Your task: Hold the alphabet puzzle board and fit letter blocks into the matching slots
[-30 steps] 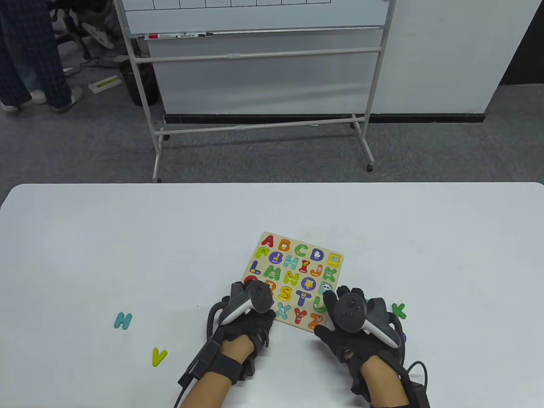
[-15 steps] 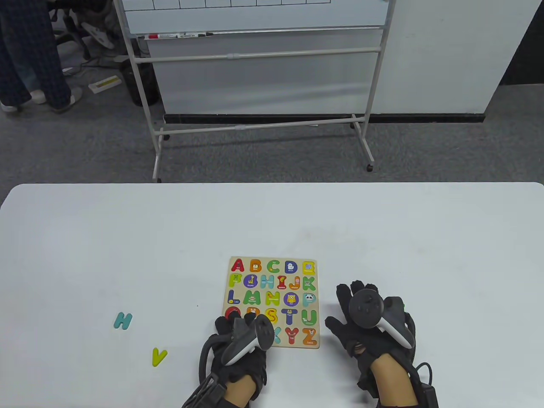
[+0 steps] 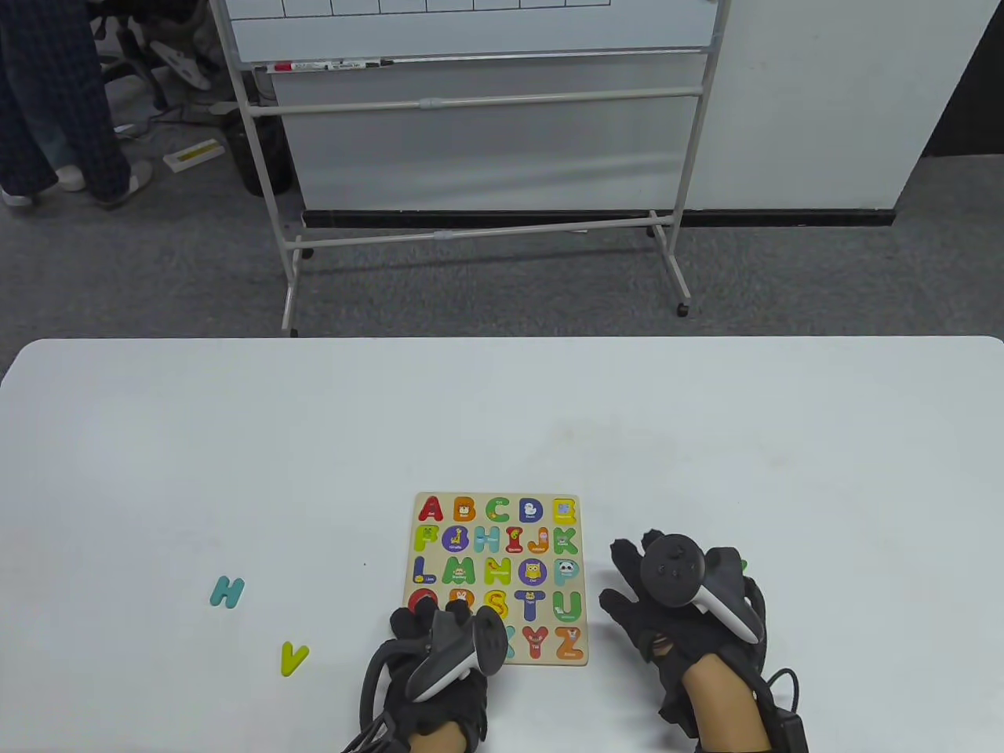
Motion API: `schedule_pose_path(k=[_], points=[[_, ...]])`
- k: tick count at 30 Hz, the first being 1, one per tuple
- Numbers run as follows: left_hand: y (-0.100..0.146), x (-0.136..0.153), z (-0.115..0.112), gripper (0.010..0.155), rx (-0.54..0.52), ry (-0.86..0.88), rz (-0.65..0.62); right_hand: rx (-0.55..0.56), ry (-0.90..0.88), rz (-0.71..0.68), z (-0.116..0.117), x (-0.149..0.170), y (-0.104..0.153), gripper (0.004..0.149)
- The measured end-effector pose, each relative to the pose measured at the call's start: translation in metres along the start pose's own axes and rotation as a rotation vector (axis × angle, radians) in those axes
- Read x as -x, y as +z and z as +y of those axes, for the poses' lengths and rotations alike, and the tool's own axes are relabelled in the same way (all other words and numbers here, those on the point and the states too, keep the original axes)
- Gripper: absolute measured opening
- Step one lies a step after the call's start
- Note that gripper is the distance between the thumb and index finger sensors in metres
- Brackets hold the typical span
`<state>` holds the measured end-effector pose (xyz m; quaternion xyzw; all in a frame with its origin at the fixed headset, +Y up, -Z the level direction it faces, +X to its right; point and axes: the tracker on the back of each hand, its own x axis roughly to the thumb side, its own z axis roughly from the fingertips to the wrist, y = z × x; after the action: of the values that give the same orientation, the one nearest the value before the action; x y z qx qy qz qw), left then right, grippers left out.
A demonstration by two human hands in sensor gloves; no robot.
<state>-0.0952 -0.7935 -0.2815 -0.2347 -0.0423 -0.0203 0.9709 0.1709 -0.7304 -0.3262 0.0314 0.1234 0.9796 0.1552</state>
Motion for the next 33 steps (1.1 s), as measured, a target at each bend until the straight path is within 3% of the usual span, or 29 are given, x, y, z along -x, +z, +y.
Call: schedule_pose_path(k=[4, 14, 20, 27, 33], points=[[-0.001, 0.001, 0.001, 0.075, 0.009, 0.016, -0.006, -0.052, 0.135, 0.063, 0.001, 0.002, 0.001, 0.066], [-0.002, 0.0, 0.002, 0.076, 0.017, -0.019, -0.011, -0.136, 0.443, 0.135, 0.018, -0.007, -0.004, 0.085], [-0.002, -0.001, 0.001, 0.075, 0.014, -0.03, -0.015, -0.181, 0.493, 0.085, 0.031, -0.011, -0.009, 0.085], [-0.001, -0.001, 0.001, 0.076, 0.01, -0.05, -0.017, -0.145, 0.388, 0.042, 0.029, -0.002, -0.012, 0.073], [-0.002, -0.001, 0.0, 0.076, 0.009, -0.044, -0.016, -0.149, 0.377, 0.025, 0.03, -0.001, -0.014, 0.073]])
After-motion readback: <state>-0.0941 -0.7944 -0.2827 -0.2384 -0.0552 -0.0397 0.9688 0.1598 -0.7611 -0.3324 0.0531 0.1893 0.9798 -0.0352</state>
